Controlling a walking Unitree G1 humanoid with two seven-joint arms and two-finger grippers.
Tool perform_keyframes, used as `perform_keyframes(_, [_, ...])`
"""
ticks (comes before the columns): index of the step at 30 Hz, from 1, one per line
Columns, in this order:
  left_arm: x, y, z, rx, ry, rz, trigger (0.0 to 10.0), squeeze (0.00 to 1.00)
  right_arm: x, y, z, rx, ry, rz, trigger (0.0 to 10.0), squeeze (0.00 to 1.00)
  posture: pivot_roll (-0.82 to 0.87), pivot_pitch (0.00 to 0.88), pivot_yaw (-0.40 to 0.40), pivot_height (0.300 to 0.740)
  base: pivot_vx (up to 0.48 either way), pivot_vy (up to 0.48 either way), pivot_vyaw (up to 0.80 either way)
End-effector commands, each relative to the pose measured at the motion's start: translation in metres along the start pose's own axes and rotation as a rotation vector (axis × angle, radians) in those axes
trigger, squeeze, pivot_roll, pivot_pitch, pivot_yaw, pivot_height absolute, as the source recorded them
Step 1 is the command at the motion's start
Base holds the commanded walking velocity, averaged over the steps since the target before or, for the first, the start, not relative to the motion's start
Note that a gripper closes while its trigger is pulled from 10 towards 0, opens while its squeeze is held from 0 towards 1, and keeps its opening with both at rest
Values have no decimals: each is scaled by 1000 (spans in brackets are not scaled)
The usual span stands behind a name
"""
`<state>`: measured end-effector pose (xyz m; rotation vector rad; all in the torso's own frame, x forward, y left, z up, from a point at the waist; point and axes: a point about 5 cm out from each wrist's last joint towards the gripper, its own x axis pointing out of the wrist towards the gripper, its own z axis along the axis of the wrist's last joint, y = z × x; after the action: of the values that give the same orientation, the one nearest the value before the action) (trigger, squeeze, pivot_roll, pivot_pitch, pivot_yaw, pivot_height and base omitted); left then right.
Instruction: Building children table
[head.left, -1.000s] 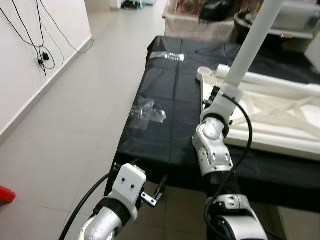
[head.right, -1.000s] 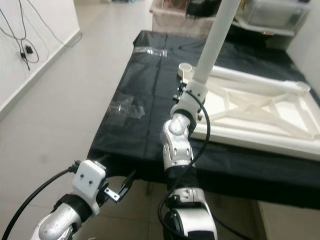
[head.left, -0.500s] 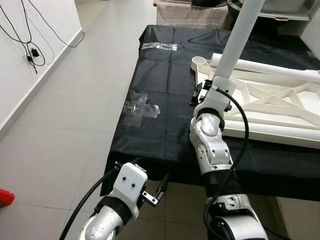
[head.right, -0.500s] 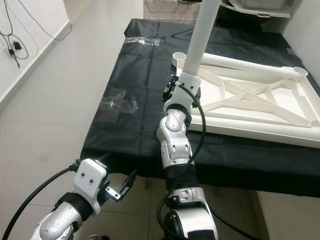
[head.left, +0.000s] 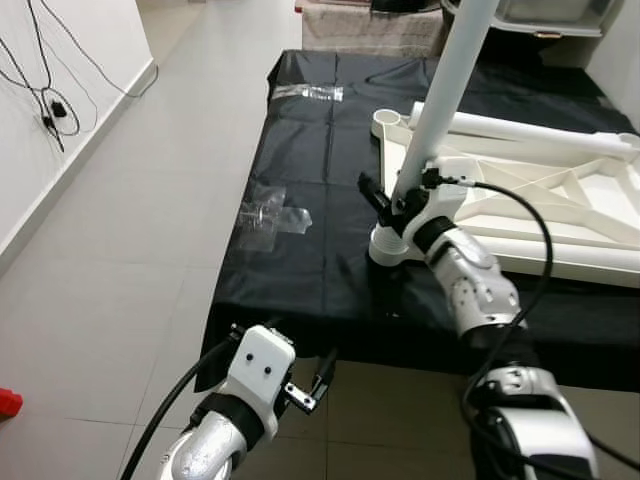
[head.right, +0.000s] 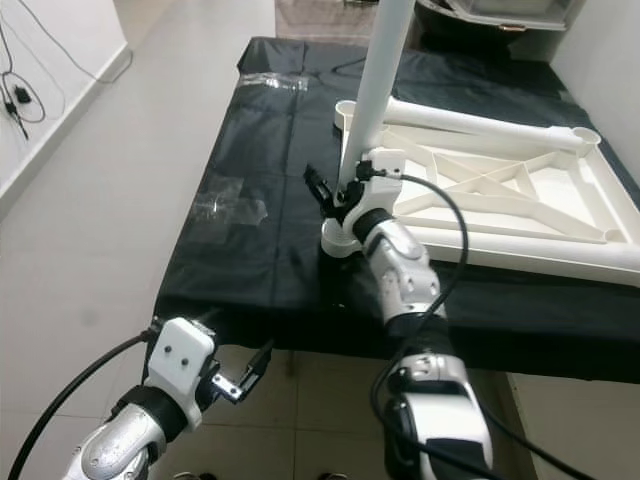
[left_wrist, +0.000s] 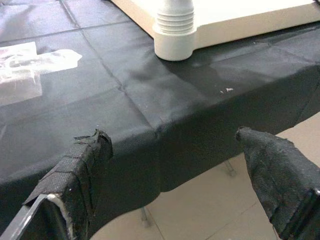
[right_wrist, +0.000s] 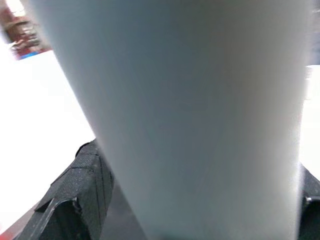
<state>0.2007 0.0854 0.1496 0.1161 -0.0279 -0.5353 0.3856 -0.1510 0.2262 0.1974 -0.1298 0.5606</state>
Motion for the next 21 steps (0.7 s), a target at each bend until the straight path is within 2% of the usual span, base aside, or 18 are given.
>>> perform_keyframes(1, [0,-2,-3,0,9,-4,10000,0,7,15,-6,40,71,214,10000,0,89,171,-50,740,0,0,0])
perform_keyframes(2, [0,-2,-3,0,9,-4,10000,0,7,15,-6,40,71,214,10000,0,89,171,-50,740,0,0,0])
perform_keyframes(6, [-1,-2,-4,1,10,-1,10000,0,11,28,-7,22,158,495,10000,0,89,166,-54,740,0,0,0])
perform_keyframes(7, [-1,-2,-4,1,10,-1,10000,0,11,28,-7,22,158,495,10000,0,89,166,-54,740,0,0,0])
perform_keyframes(9, [-1,-3,-4,0,11,-1,10000,0,13,35,-8,11,189,591,10000,0,92,162,-52,740,0,0,0])
perform_keyframes(11, [-1,-3,-4,0,11,-1,10000,0,13,35,-8,11,189,591,10000,0,92,162,-52,740,0,0,0])
perform_keyframes(12, [-1,-3,-5,-2,12,-3,10000,0,18,48,-8,11,210,724,10000,0,101,155,-55,740,0,0,0])
perform_keyframes(19, [-2,-3,-6,-2,14,-4,10000,0,23,64,-3,35,199,863,10000,0,102,149,-56,740,0,0,0])
perform_keyframes(20, [-2,-4,-6,-3,15,-6,10000,0,24,66,-1,32,189,885,6980,0,102,146,-57,740,0,0,0])
perform_keyframes(21, [-2,-4,-6,-2,15,-7,10000,0,25,69,-1,33,180,904,0,0,102,144,-56,740,0,0,0])
